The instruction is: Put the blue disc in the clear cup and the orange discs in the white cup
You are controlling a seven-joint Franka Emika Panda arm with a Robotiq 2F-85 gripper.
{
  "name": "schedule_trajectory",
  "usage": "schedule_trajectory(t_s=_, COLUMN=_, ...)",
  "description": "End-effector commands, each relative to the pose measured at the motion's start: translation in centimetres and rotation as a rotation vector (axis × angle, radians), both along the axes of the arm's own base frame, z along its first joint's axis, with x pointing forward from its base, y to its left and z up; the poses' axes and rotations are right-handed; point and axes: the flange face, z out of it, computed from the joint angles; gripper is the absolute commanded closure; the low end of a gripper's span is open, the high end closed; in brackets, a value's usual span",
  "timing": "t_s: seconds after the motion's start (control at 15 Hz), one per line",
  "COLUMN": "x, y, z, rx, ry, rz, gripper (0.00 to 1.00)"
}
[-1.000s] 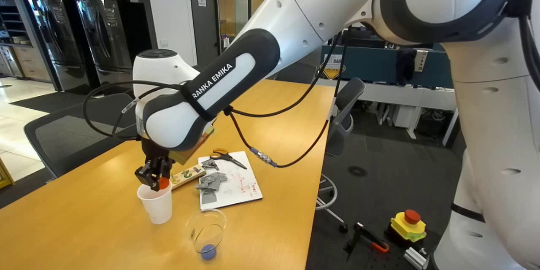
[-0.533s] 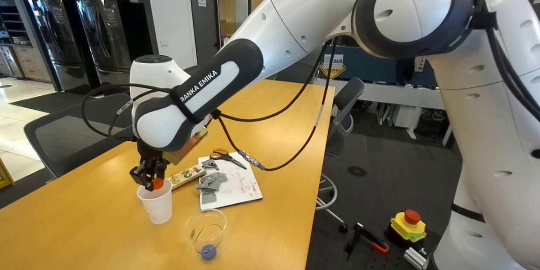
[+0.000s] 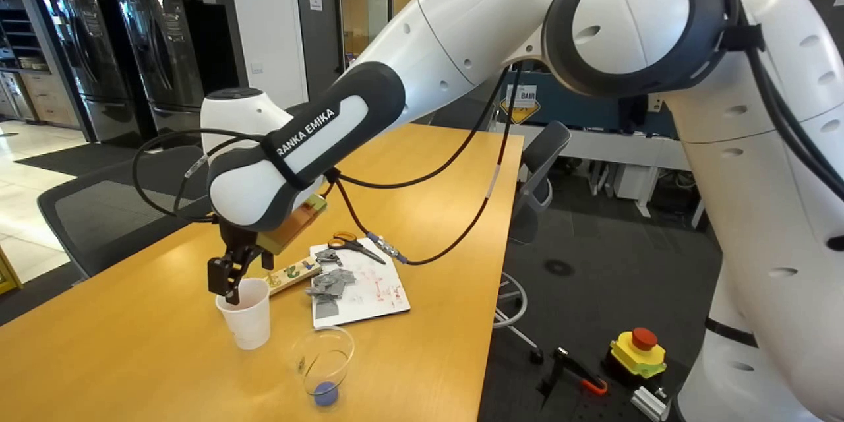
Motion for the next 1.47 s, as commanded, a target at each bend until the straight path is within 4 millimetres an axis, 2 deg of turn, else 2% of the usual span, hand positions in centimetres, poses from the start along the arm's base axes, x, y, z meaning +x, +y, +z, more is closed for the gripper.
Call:
schedule_trajectory(t_s=0.0, x=-2.4, y=-1.7, z=5.0, rx=-0.044, ry=0.058, rz=-0.068, gripper=0.00)
schedule_trajectory(t_s=0.4, x=-10.3, y=-7.9, z=11.2, rx=-0.124, ry=0.223, rz=-0.220, gripper=0.00)
schedule_trajectory(t_s=0.67, x=-16.6, y=-11.7, z=13.6, rx=-0.127, ry=0.292, rz=-0.281, gripper=0.00)
schedule_trajectory(t_s=1.13, x=-26.2, y=-18.0, z=18.2, rx=-0.101, ry=0.209, rz=-0.413, gripper=0.00)
schedule_trajectory(t_s=1.27, x=-28.4, y=-20.5, z=19.4, rx=-0.083, ry=0.176, rz=-0.536, gripper=0.00)
schedule_trajectory(t_s=1.4, x=-29.8, y=-22.5, z=20.0, rx=-0.073, ry=0.149, rz=-0.636, gripper=0.00)
